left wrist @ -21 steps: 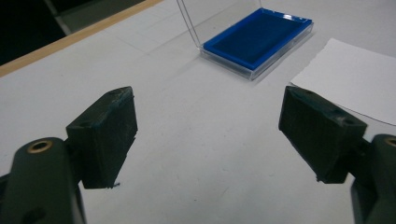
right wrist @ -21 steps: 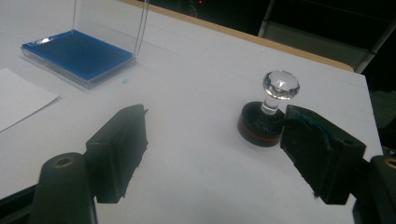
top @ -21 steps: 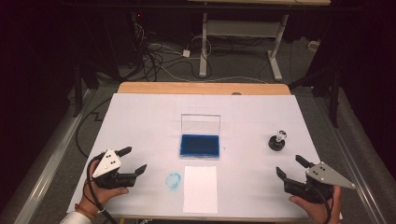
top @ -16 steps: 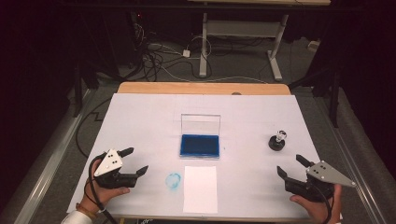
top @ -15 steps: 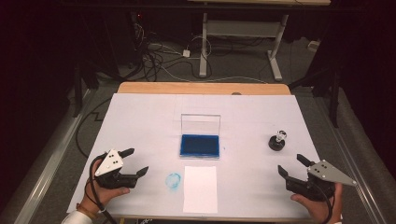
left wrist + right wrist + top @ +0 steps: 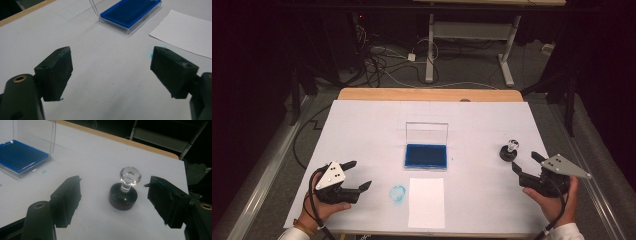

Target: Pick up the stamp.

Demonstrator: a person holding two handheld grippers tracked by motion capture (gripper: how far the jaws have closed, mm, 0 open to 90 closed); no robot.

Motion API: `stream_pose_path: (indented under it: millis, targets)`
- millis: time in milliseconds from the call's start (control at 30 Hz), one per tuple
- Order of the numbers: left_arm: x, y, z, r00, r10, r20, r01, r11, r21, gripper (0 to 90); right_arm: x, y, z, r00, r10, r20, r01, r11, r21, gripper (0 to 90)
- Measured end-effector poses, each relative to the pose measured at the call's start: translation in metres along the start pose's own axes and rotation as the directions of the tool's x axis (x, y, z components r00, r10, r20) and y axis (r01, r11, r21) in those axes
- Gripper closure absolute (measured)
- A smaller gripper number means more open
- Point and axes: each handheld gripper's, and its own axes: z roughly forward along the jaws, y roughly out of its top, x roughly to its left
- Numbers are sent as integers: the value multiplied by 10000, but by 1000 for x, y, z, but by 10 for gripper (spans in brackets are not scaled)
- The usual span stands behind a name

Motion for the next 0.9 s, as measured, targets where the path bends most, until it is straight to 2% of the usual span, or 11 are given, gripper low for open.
stream_pose_path:
  millis: [100, 200, 233, 267, 433, 567, 733, 900]
  targets:
    - [1, 0, 1, 10000, -54, 50, 54, 10000, 26, 175, -8, 6, 16, 9999, -29, 131, 25, 9995, 302, 269]
    - [0, -1, 2, 9999, -41, 99, 40, 10000, 70, 175, -15, 9, 28, 9997, 186, 144, -193, 9985, 521, 255]
    - [-3, -1, 4, 9988, -464, 136, 466, 9987, -192, 175, -17, 10, 32, 9997, 136, 208, -148, 9983, 559, 254]
    - [-3, -1, 4, 9986, -504, 151, 507, 9985, -222, 175, -18, 11, 36, 9997, 143, 219, -156, 9980, 615, 255]
    - [-2, -2, 4, 9987, -478, 202, 480, 9988, -102, 176, -21, 11, 57, 9996, 143, 262, -173, 9930, 1166, 227]
    - [-2, -3, 4, 9985, -500, 201, 503, 9987, -103, 176, -23, 12, 66, 9993, 235, 307, -274, 9909, 1321, 210]
    - [-2, -3, 4, 9987, -456, 242, 457, 9989, -71, 178, -27, 12, 77, 9989, 385, 270, -422, 9870, 1549, 254]
    - [-2, -4, 4, 9988, -421, 251, 422, 9991, -15, 178, -29, 13, 85, 9992, 387, -3, -381, 9849, 1691, 370]
